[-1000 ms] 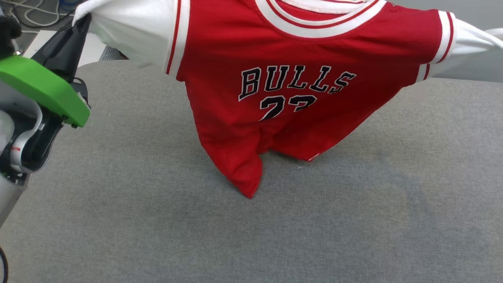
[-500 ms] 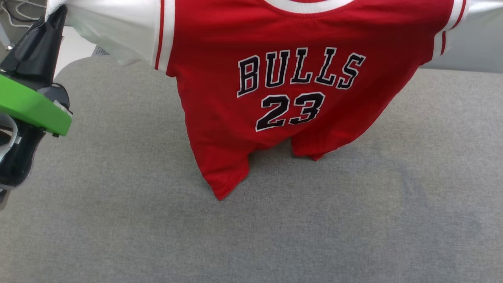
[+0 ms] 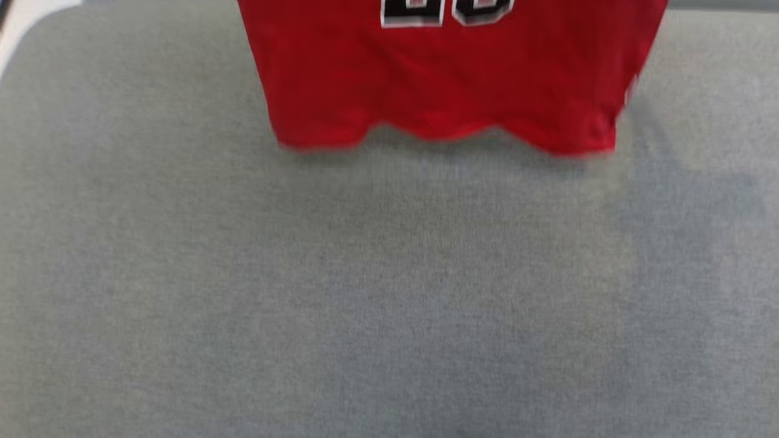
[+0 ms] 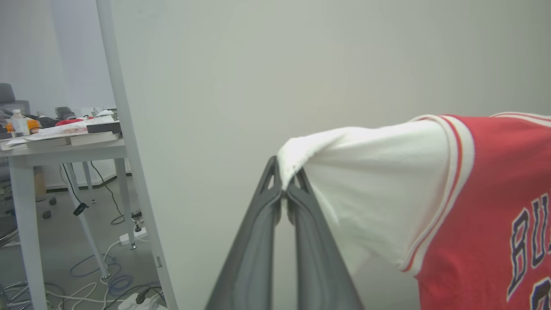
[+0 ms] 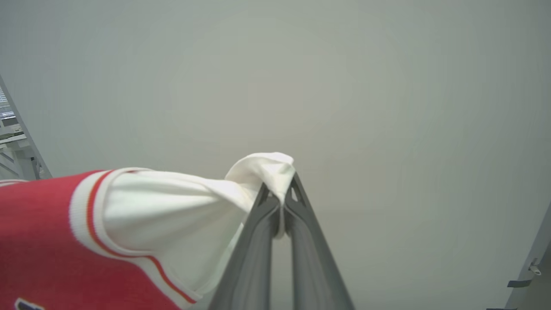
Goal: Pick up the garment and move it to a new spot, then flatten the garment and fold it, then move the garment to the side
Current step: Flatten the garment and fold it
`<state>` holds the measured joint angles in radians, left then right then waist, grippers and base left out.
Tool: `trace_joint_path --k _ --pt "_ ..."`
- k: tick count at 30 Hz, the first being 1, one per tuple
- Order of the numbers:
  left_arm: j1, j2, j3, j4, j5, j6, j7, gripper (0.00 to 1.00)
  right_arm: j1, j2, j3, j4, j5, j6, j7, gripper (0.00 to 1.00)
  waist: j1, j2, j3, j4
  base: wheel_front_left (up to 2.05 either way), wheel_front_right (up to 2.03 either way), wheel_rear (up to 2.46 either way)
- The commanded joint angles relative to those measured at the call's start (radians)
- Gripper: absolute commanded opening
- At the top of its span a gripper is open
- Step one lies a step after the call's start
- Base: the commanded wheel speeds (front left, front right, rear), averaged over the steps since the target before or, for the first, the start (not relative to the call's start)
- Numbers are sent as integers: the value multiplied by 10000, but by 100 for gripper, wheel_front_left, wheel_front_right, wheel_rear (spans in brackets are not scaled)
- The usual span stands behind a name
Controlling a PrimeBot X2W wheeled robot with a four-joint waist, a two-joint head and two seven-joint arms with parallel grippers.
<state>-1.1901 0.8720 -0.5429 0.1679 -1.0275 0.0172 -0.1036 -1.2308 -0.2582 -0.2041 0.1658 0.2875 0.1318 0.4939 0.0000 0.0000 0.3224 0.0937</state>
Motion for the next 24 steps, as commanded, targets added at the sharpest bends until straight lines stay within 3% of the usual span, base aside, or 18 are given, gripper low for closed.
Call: trace_joint_path --k 1,13,24 --pt "-578 -95 73 396 169 -112 -13 0 -531 40 -48 365 -226 -11 -304 0 0 0 1329 -339 0 0 0" --pt "-4573 -1201 63 3657 1216 -1011 -673 0 -4588 473 -996 3530 -1968 -11 -3019 0 0 0 3362 -546 0 0 0" --pt "-5461 -2181 -209 5518 1361 -1438 -1462 0 -5568 885 -1598 5519 -2773 -11 -4570 0 0 0 4158 -488 0 0 0"
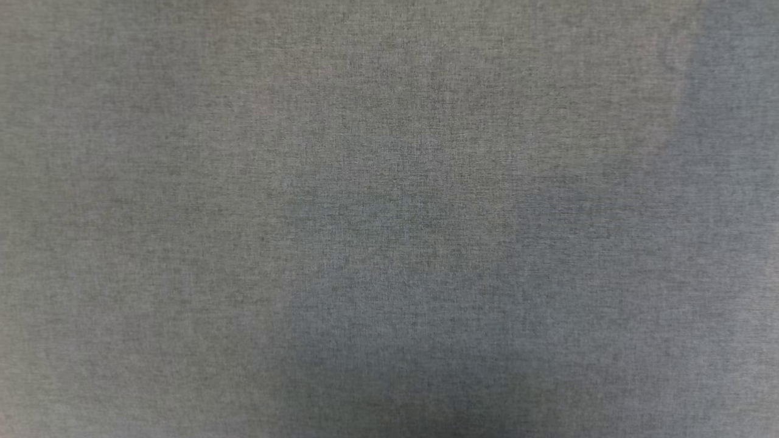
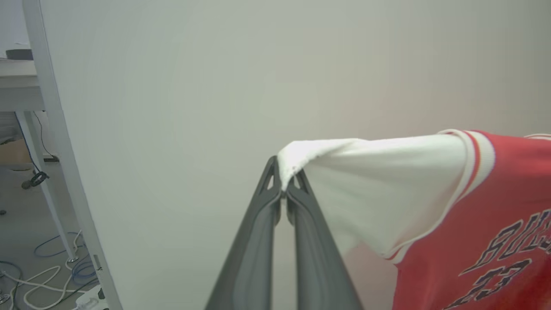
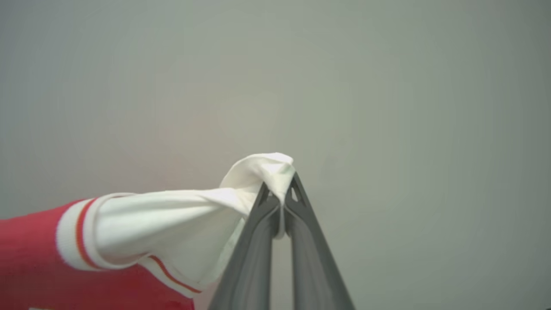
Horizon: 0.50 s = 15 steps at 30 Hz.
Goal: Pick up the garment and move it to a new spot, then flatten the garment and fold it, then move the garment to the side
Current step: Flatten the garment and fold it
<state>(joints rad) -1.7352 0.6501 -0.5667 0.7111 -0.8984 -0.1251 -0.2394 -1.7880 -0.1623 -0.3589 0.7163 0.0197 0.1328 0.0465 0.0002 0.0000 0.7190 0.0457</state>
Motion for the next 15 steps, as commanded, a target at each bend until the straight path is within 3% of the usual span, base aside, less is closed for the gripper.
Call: trace_joint_path --k 1,8,15 --pt "60 -28 -9 145 59 -27 -132 0 58 -57 -30 126 -94 -21 -149 0 -2 0 202 6 0 0 0" --pt "1296 -485 -290 -130 -229 -52 -217 0 944 -136 182 810 156 -21 -435 0 -2 0 -56 114 0 0 0" --pt "3369 -724 79 -1000 -304 -54 -221 0 2387 -151 532 1171 865 -21 -613 0 -2 0 -834 133 0 0 0"
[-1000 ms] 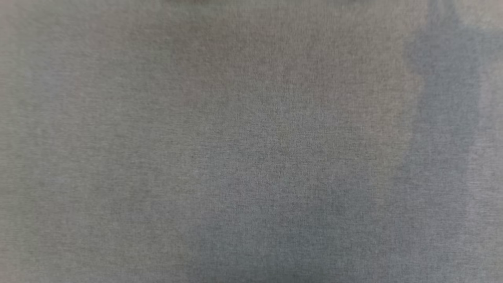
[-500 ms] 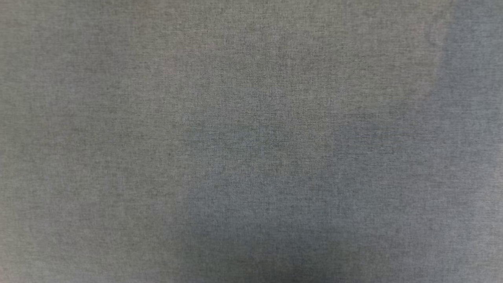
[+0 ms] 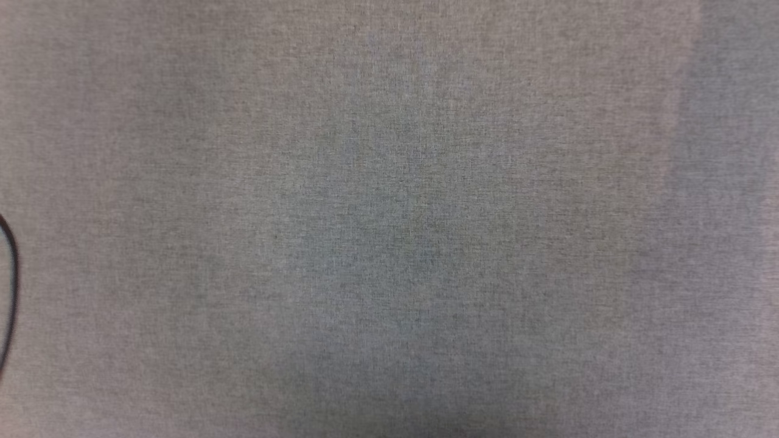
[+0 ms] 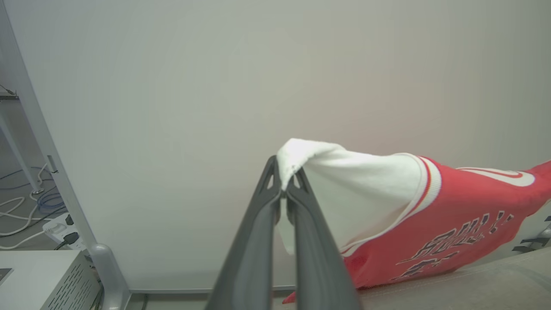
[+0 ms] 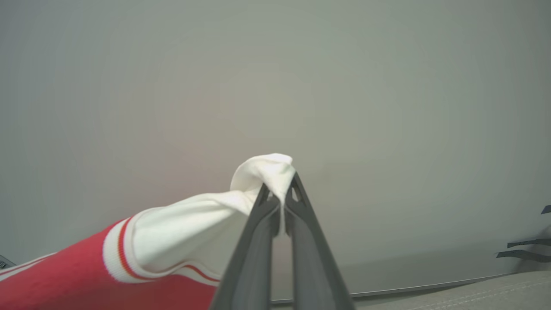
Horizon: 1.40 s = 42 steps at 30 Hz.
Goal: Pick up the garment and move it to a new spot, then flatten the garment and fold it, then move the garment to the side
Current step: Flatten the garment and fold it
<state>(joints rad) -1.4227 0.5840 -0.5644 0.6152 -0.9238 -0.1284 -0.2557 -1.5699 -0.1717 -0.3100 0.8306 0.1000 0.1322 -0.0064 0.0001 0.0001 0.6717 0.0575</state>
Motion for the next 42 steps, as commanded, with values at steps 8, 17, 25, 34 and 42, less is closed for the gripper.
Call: trace_joint_path --k 8,17,25,34,42 --pt "3607 -420 665 -997 -40 -22 -59 0 2927 -376 548 -10 1243 -15 103 0 -1 -1 -1857 71 0 0 0" --pt "7112 -639 455 -1386 -527 -22 -60 0 6259 -693 1128 -798 2820 -15 882 0 -1 -1 -3470 210 0 0 0" --pt "9013 -696 151 -1287 -1033 -22 -60 0 8694 -728 1240 -1854 3828 -15 1662 0 -1 -1 -4389 305 0 0 0" --pt "10516 -795 38 -1107 -1034 -23 -60 0 10858 -510 853 -2730 4294 -15 2203 0 -1 -1 -5393 401 0 0 0" --pt "11686 -493 -383 -1152 -1284 -23 -48 0 12766 -357 423 -3558 4567 -15 3306 0 -1 -1 -6132 453 0 0 0"
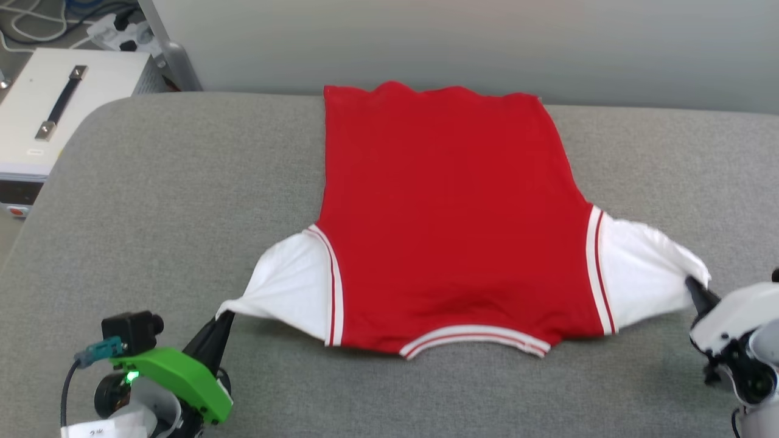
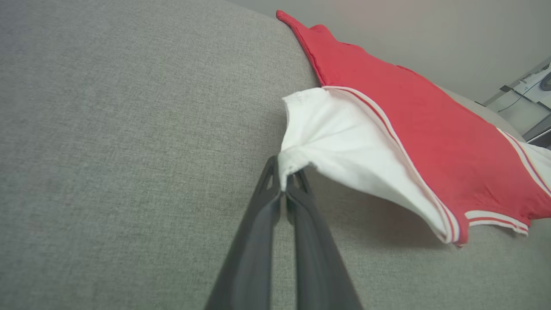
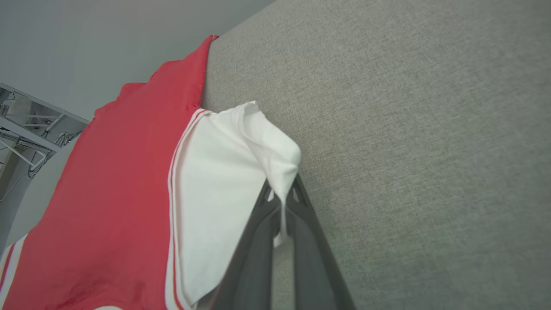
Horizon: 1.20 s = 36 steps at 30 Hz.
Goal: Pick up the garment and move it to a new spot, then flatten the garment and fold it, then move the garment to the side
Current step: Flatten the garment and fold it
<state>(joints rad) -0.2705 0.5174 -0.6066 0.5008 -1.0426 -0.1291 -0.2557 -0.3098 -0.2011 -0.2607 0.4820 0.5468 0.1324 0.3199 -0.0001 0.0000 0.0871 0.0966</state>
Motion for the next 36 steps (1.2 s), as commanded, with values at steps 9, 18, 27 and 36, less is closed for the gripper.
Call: trace_joint_path --k 9,18,27,36 --pt "1260 695 -203 -632 -507 -15 150 0 2209 186 -851 -1778 175 -17 2305 0 1 0 -549 122 0 0 0" --pt "1412 974 -664 -1564 -111 96 561 0 3054 753 -1399 -3556 -557 -17 4042 0 1 0 -163 146 0 0 0" --pt "634 1139 -1291 -2902 796 460 1444 0 2330 354 -978 -5011 -1121 -17 5243 100 1 0 945 454 0 0 0" --pt "154 1632 -1241 -5058 822 1029 2467 0 -301 -259 -334 -6807 -1032 -17 8562 100 1 0 2785 1220 0 0 0"
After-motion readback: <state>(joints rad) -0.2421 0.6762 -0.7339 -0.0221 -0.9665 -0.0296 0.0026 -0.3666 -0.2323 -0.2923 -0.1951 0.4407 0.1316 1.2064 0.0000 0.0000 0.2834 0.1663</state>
